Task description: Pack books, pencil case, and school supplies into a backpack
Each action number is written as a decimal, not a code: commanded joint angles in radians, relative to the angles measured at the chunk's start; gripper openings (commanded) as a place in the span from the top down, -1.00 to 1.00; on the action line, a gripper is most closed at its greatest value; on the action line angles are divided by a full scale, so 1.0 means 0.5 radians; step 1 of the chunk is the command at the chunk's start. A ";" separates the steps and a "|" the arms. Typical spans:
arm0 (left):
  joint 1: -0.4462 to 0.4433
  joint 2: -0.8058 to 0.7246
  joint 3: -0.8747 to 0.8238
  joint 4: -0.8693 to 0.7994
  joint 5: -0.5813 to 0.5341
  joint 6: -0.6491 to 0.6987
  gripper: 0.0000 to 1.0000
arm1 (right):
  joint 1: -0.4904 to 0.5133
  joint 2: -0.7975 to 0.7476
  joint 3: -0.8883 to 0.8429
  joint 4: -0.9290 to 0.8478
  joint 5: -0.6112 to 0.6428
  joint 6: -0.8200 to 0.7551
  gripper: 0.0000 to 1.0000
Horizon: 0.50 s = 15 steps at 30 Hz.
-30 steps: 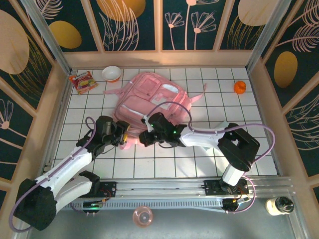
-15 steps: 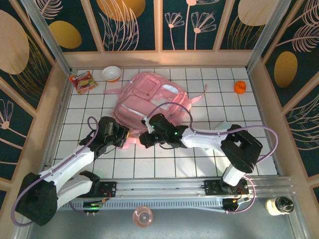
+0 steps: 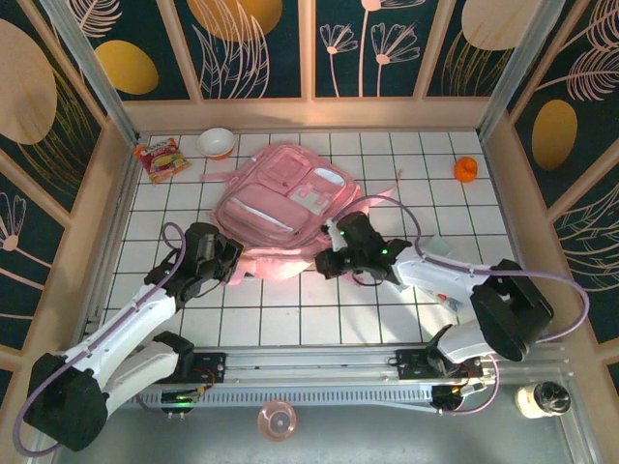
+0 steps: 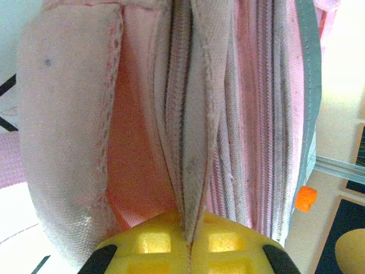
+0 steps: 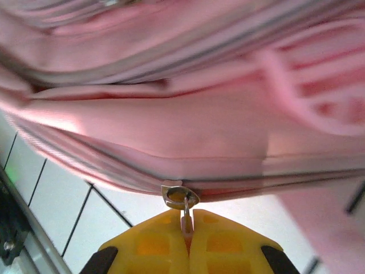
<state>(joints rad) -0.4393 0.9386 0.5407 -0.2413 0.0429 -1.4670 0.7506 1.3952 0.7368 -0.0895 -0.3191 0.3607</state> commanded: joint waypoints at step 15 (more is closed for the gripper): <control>0.056 -0.143 0.123 -0.146 -0.056 0.090 1.00 | -0.998 0.023 -0.164 0.163 -0.145 -0.175 1.00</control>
<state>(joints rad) -0.4446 0.9108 0.5766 -0.2543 0.1432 -1.4399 0.3458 1.3781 0.6651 -0.0269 -0.5495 0.2813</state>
